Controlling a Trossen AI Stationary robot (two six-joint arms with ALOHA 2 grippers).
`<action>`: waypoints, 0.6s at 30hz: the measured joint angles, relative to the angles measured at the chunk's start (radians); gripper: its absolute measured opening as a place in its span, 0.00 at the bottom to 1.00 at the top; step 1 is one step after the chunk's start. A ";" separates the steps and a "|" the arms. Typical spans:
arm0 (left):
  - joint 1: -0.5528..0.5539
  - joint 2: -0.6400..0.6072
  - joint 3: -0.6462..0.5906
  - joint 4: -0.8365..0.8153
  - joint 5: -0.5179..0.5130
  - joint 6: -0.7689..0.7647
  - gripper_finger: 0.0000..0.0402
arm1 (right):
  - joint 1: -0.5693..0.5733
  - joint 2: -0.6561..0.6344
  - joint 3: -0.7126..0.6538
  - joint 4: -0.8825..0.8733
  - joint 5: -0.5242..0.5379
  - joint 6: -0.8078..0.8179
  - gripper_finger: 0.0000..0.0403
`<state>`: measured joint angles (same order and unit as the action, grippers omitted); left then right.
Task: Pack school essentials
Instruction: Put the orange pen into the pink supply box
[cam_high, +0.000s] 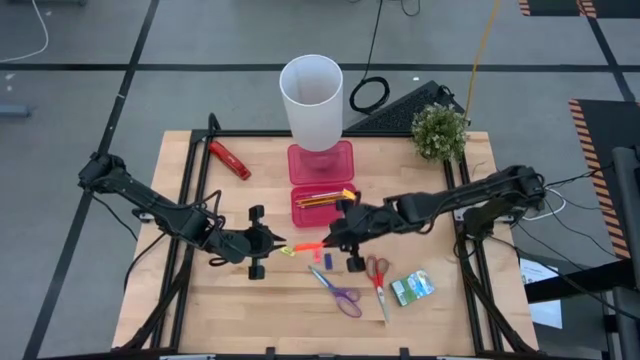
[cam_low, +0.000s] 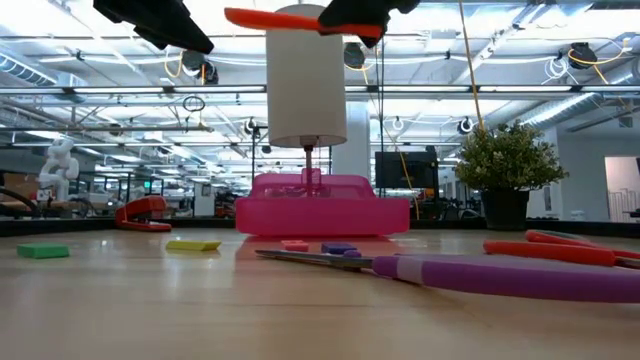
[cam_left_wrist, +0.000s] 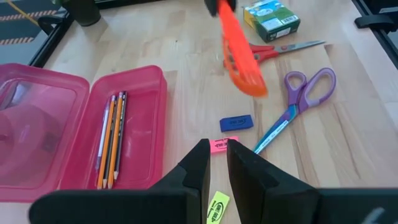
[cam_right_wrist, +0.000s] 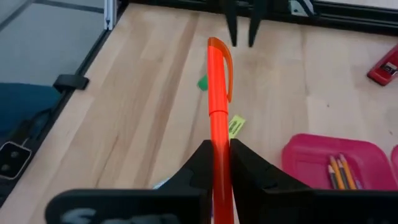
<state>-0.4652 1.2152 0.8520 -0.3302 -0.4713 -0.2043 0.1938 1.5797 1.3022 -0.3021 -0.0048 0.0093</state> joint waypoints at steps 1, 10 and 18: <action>0.000 0.000 0.000 0.000 0.000 0.000 0.14 | -0.013 -0.005 0.000 -0.008 -0.012 -0.006 0.06; 0.000 0.000 0.000 0.030 0.000 0.015 0.14 | -0.164 -0.005 0.000 -0.026 -0.152 -0.054 0.06; 0.000 0.000 0.000 0.046 -0.001 0.018 0.14 | -0.272 0.006 0.000 -0.027 -0.210 -0.108 0.06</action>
<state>-0.4652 1.2152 0.8520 -0.2844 -0.4721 -0.1860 -0.0779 1.5855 1.3025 -0.3293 -0.2148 -0.0986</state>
